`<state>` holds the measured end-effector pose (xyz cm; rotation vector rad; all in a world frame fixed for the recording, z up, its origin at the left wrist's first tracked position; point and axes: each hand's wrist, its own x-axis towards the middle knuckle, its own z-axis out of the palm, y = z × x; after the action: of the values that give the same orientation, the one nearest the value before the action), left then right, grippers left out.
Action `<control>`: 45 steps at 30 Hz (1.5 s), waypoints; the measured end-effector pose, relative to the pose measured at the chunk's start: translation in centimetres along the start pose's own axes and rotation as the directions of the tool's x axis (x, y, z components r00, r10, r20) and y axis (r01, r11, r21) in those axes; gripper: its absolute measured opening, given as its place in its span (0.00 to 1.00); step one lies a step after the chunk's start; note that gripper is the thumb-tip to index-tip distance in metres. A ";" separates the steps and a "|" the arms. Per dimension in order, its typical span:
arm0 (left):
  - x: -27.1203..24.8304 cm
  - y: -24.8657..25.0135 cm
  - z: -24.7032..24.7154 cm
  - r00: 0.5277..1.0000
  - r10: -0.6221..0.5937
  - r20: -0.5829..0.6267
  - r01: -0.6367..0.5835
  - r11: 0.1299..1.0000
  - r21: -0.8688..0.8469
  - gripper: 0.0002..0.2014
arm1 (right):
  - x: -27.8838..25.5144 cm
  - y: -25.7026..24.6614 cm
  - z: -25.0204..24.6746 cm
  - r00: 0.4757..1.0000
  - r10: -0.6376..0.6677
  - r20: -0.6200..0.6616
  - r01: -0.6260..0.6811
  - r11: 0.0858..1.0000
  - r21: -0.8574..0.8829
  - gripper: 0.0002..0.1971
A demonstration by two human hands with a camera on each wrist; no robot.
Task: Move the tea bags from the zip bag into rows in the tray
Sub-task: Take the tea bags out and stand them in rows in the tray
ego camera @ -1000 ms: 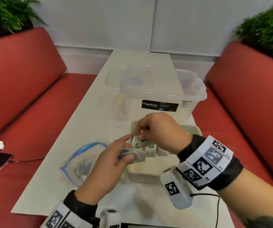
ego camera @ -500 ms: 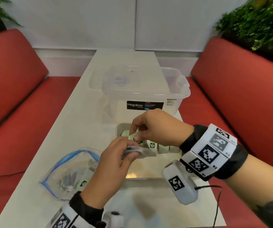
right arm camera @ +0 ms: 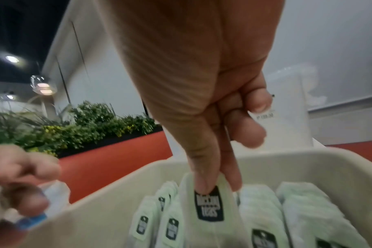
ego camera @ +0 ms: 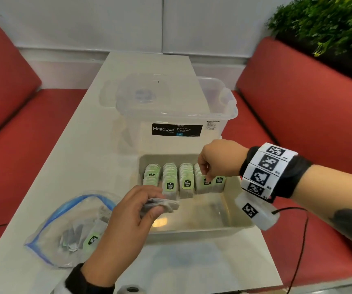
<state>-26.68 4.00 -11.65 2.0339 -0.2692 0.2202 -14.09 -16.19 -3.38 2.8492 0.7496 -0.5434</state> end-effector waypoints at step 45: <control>0.4 -0.3 -0.3 0.944 -0.330 -0.016 0.305 0.889 -0.342 0.16 | 0.0 -2.9 0.5 0.973 -0.144 -0.183 0.197 0.926 0.321 0.08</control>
<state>-26.18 4.39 -11.66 1.6946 0.0744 0.0389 -15.68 -13.74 -3.96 3.1925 1.0319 -0.5200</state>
